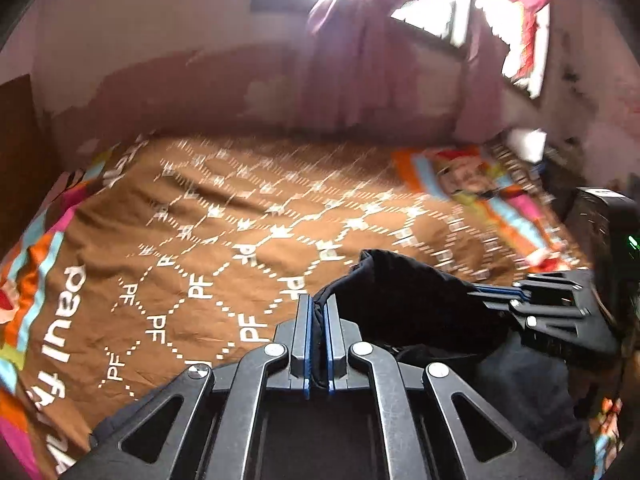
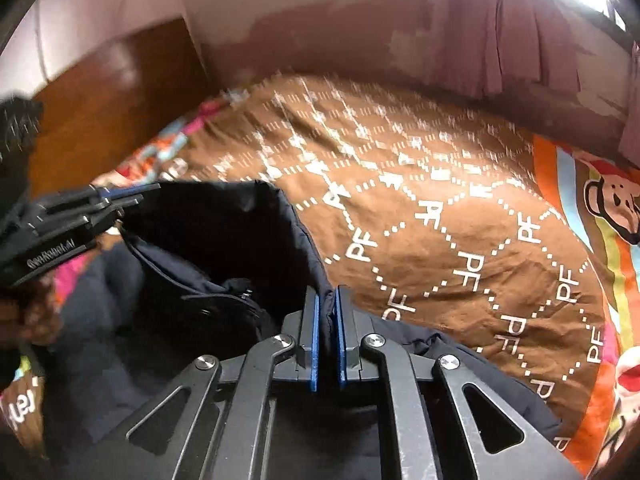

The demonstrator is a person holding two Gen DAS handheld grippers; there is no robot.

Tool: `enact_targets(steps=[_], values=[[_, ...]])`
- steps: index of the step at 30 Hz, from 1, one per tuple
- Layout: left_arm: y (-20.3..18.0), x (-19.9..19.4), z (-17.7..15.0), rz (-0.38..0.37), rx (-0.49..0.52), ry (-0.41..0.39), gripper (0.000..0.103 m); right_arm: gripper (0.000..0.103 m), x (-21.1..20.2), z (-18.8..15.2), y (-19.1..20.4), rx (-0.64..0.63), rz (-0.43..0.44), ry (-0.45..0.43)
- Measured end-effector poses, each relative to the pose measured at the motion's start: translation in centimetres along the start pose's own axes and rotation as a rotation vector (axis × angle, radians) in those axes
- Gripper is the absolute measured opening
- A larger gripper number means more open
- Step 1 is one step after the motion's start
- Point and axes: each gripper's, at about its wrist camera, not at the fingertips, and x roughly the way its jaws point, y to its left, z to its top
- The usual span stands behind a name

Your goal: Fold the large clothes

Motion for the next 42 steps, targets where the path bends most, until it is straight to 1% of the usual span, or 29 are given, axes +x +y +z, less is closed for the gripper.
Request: enact_targets(steps=[2, 4, 5, 6, 8, 9, 10, 11, 12, 13, 15, 17, 20, 23, 26, 29, 30, 31, 32, 33, 34, 35, 36, 37, 38, 39, 40, 41, 42], values=[[0.3, -1.8, -0.7, -0.063, 0.007, -0.026, 0.004, 0.007, -1.9, -0.9, -0.4, 0.026, 0.079, -0.03], [0.5, -3.3, -1.5, -0.125, 0.025, -0.011, 0.004, 0.007, -3.5, -2.2, -0.5, 0.01, 0.136, -0.035], [0.6, -3.6, -1.9, -0.143, 0.039, 0.016, 0.004, 0.006, -3.8, -2.8, -0.4, -0.003, 0.146, -0.027], [0.6, -3.9, -2.6, -0.158, 0.064, 0.064, 0.004, 0.006, -4.0, -3.6, -0.3, -0.024, 0.156, -0.006], [0.3, -3.9, -3.8, -0.149, 0.101, 0.124, 0.004, 0.005, -4.0, -5.1, 0.0, -0.059, 0.163, 0.039], [0.0, -3.8, -4.7, -0.156, 0.12, 0.177, 0.004, 0.005, -3.6, -6.0, 0.3, -0.08, 0.162, 0.078], [-0.3, -3.7, -5.2, -0.152, 0.137, 0.205, 0.004, 0.005, -3.2, -6.5, 0.3, -0.082, 0.163, 0.101], [-0.9, -3.2, -6.0, -0.135, 0.172, 0.252, 0.004, 0.005, -2.5, -7.3, 0.4, -0.077, 0.164, 0.135], [-1.6, -2.2, -6.9, -0.101, 0.223, 0.319, 0.004, 0.005, -1.9, -7.7, 0.2, -0.071, 0.164, 0.159], [-2.0, -1.3, -7.6, -0.063, 0.263, 0.364, 0.004, 0.005, -1.3, -8.2, 0.2, -0.064, 0.163, 0.177], [-2.2, 0.2, -8.5, -0.013, 0.306, 0.42, 0.004, 0.005, -0.1, -8.7, -0.2, -0.043, 0.158, 0.206], [-1.9, 1.5, -8.8, 0.012, 0.296, 0.452, 0.004, 0.005, 1.2, -9.1, -0.5, -0.019, 0.148, 0.232], [-1.0, 4.0, -9.0, 0.051, 0.246, 0.506, 0.004, 0.005, 3.1, -9.4, -0.5, -0.003, 0.124, 0.254], [-1.1, 6.2, -10.1, 0.099, 0.245, 0.535, 0.004, 0.005, 5.0, -10.1, -0.1, 0.0, 0.09, 0.277], [-1.6, 6.1, -10.6, 0.13, 0.249, 0.503, 0.005, 0.005, 5.8, -10.7, 0.3, -0.012, 0.05, 0.275], [-1.3, 3.1, -10.7, 0.085, 0.233, 0.406, 0.006, 0.007, 3.7, -10.8, 0.7, -0.014, 0.043, 0.226], [-0.9, 1.4, -10.6, 0.05, 0.215, 0.368, 0.01, 0.008, 2.8, -10.7, 0.6, -0.006, 0.053, 0.211], [-0.6, 0.5, -10.5, 0.036, 0.205, 0.346, 0.021, 0.013, 1.7, -10.6, 0.4, 0.009, 0.074, 0.192], [-0.3, -0.6, -10.2, 0.027, 0.193, 0.319, 0.027, 0.02, 0.8, -10.5, 0.1, 0.022, 0.097, 0.177], [0.1, -1.9, -9.7, 0.014, 0.169, 0.276, 0.037, 0.025, -0.5, -10.1, -0.3, 0.036, 0.121, 0.147], [0.3, -2.5, -9.2, 0.0, 0.146, 0.243, 0.041, 0.032, -1.2, -9.6, -0.5, 0.038, 0.128, 0.12], [0.5, -3.2, -8.5, -0.02, 0.114, 0.199, 0.042, 0.032, -2.1, -9.3, -0.8, 0.038, 0.128, 0.077], [0.9, -3.8, -7.6, -0.035, 0.074, 0.149, 0.046, 0.033, -2.9, -8.9, -1.2, 0.044, 0.118, 0.024], [1.2, -3.9, -6.6, -0.045, 0.028, 0.103, 0.048, 0.033, -3.3, -8.2, -1.6, 0.073, 0.108, -0.029], [1.1, -3.5, -5.9, -0.053, -0.01, 0.079, 0.048, 0.033, -3.0, -7.6, -2.0, 0.112, 0.11, -0.058], [1.1, -2.8, -5.1, -0.065, -0.05, 0.07, 0.048, 0.033, -2.4, -7.1, -2.5, 0.168, 0.117, -0.08], [0.7, -1.3, -4.4, -0.074, -0.075, 0.083, 0.048, 0.033, -1.8, -6.9, -2.9, 0.206, 0.121, -0.083], [0.5, 0.0, -4.1, -0.085, -0.091, 0.117, 0.048, 0.032, -0.8, -6.7, -3.0, 0.24, 0.13, -0.077], [0.2, 1.7, -4.1, -0.112, -0.099, 0.177, 0.047, 0.031, 0.7, -6.6, -3.2, 0.284, 0.166, -0.057]])
